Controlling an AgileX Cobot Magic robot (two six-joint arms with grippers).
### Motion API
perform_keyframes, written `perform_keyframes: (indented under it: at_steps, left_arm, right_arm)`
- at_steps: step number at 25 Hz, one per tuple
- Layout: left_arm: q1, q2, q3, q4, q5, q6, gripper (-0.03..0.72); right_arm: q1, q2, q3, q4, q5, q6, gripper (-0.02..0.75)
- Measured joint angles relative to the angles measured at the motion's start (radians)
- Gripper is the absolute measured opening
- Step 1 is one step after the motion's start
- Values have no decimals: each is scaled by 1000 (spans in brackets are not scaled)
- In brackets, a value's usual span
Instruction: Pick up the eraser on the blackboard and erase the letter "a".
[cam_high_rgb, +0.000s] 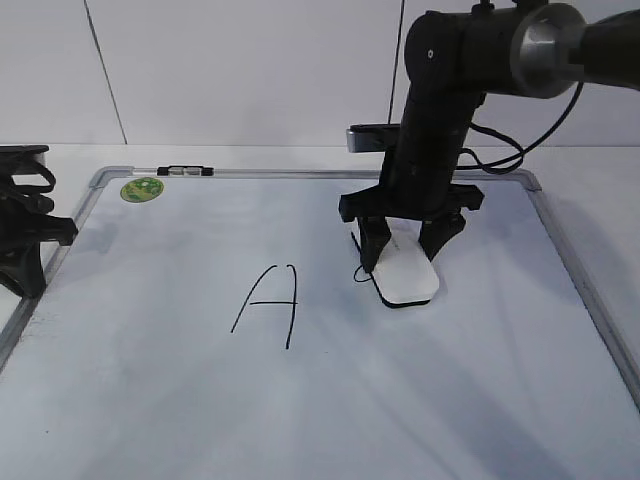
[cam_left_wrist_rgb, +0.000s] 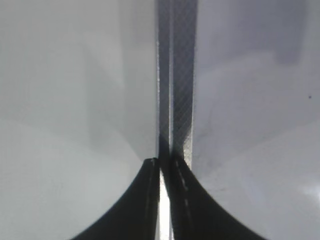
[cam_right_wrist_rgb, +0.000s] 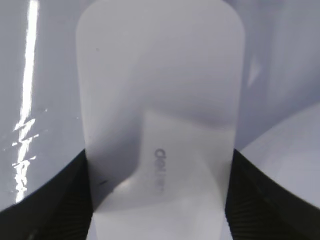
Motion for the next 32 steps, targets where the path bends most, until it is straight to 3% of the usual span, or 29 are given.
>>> perform_keyframes:
  at_steps: [19, 32]
  left_arm:
    - [0, 0, 0, 2, 0, 0, 37]
    - [0, 0, 0, 2, -1, 0, 37]
  right_arm:
    - [119, 3, -2, -5, -3, 0, 543]
    - [117, 3, -2, -29, -5, 16, 543]
